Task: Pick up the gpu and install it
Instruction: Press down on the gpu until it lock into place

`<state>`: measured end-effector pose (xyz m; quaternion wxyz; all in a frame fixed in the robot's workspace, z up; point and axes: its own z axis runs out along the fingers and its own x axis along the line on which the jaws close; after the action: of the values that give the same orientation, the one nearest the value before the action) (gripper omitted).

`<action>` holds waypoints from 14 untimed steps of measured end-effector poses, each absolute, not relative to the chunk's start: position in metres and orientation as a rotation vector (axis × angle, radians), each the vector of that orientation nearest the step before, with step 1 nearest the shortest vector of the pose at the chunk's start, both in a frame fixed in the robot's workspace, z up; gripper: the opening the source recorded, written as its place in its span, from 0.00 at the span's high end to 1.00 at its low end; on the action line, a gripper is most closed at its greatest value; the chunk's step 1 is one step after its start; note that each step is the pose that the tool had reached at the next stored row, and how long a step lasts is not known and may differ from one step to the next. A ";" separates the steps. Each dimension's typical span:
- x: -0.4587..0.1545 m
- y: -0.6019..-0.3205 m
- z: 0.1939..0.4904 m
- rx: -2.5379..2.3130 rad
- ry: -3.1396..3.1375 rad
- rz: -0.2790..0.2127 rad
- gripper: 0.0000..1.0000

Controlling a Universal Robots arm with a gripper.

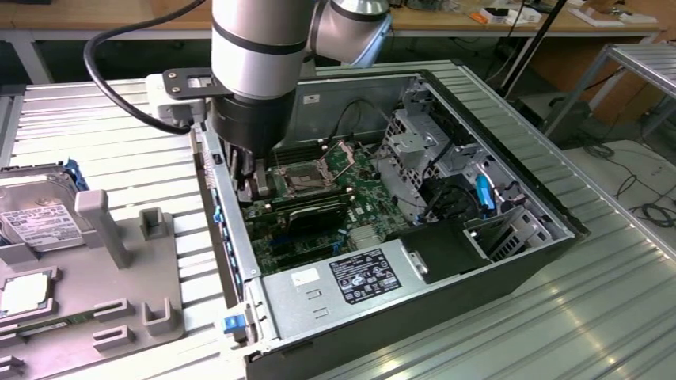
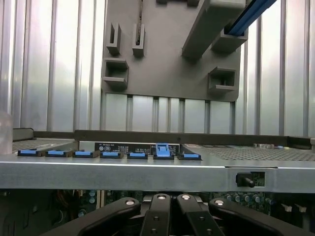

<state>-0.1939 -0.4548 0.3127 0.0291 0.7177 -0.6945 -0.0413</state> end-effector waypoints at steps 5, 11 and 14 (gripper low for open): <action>-0.194 -0.456 0.313 2.209 -2.138 -0.135 0.89; -0.193 -0.458 0.310 2.207 -2.136 -0.138 0.89; -0.193 -0.459 0.308 2.207 -2.136 -0.138 0.89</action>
<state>-0.1928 -0.4592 0.3081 0.0334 0.7175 -0.6944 -0.0448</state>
